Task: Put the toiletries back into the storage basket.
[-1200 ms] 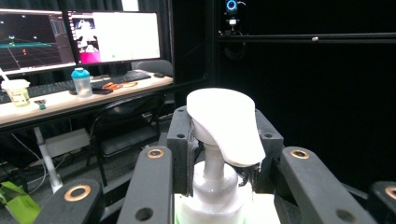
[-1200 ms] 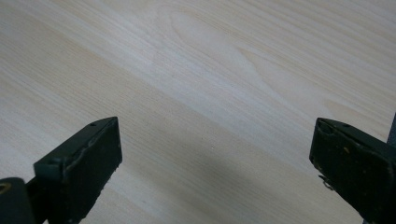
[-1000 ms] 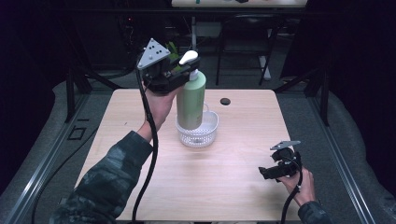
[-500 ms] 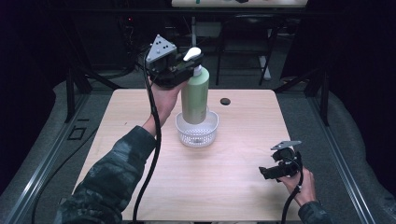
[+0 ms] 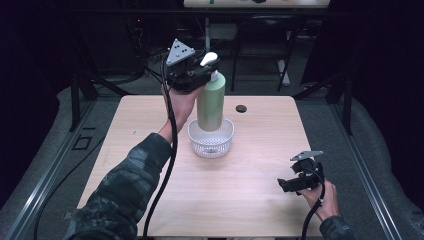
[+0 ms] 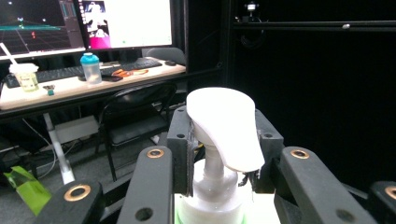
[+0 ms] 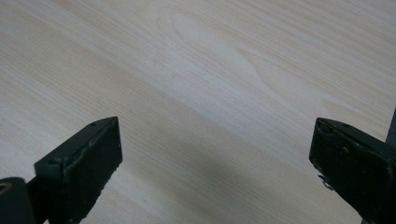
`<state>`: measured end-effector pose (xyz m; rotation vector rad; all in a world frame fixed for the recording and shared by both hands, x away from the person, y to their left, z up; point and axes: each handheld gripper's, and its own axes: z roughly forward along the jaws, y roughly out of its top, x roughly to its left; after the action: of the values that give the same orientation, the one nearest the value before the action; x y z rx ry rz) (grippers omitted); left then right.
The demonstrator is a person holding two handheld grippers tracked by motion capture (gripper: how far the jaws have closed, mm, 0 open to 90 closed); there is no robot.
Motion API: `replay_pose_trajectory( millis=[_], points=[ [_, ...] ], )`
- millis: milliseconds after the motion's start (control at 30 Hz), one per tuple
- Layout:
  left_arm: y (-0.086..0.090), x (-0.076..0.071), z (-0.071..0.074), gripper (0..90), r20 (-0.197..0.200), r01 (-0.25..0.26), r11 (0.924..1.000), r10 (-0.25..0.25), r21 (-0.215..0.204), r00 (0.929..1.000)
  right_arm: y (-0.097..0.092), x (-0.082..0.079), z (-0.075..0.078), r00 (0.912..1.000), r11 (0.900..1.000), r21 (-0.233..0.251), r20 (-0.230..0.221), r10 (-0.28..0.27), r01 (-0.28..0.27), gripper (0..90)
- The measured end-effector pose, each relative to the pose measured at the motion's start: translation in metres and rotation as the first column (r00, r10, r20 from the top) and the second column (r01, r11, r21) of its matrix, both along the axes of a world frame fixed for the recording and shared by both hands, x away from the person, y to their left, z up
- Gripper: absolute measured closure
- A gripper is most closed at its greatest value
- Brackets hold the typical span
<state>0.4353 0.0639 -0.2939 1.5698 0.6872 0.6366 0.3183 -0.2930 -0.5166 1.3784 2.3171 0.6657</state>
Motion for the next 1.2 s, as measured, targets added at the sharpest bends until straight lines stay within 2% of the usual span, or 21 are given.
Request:
replay_pose_trajectory(
  millis=[367, 1200],
  points=[
    [-0.003, 0.008, -0.01, 67.5, -0.02, -0.009, 0.9999, 0.009, 0.005, 0.9998, 0.0, 0.0, 0.0, 1.0, 1.0, -0.001, 0.001, 0.0, 0.0, 2.0],
    [0.0, 0.01, -0.052, 67.5, -0.089, -0.012, 0.9997, 0.014, 0.023, 0.9959, 0.001, -0.001, 0.001, 1.0, 1.0, -0.003, 0.0, 0.004, -0.004, 2.0]
  ],
)
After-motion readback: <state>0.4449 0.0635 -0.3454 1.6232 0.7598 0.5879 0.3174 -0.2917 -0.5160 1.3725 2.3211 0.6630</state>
